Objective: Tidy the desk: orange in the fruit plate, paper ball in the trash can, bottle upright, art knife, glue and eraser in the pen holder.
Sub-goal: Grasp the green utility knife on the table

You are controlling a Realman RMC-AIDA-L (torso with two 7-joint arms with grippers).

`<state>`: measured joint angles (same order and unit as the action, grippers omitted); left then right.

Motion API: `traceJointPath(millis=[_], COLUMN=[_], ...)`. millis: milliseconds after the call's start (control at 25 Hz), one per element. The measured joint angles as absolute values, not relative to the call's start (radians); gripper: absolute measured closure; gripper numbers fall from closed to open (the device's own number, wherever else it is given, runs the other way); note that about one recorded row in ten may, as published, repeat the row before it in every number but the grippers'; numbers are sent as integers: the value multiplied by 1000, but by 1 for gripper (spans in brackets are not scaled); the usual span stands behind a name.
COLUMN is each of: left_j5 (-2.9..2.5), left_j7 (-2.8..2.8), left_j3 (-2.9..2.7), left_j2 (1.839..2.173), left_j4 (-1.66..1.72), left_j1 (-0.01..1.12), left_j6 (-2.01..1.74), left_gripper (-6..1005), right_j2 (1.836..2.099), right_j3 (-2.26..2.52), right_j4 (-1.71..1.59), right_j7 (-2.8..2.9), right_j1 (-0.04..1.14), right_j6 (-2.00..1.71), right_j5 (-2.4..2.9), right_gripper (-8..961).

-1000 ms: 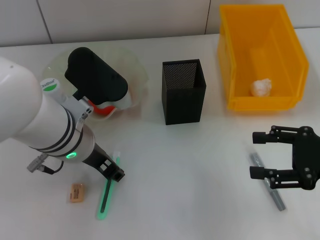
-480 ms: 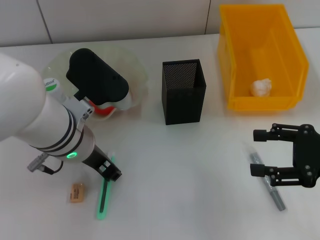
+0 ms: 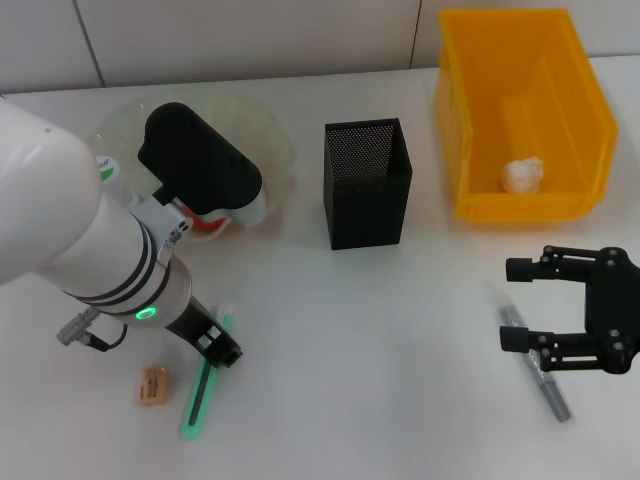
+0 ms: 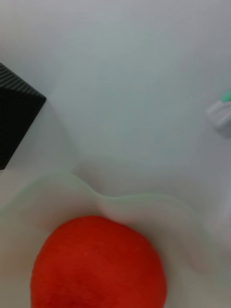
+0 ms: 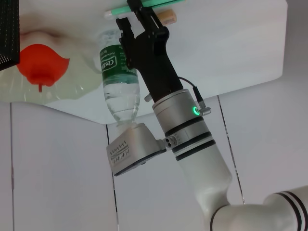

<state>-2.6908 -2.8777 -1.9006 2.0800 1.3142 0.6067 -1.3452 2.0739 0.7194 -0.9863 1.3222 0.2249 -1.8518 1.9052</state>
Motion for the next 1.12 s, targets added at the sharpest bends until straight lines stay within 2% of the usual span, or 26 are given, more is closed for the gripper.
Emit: traceJointPath(millis=[560,1120], left_j5=[-2690,-2671], left_j7=[-2878,-2879], left_j3=[-1895,-1887], left_j2=[2080,2080], left_j4=[1320,1315], left_j1=[617,636], left_j6=[-1360,-1372], left_gripper=[554,555], right_j2=[2075,2075], right_j3=[719,719], right_j4=[-986,-986], right_j7=[1322,1322], right_j1=[227,233], right_j6=[-1847,-1845], right_j5=[1905,1905], right_gripper=[185,185])
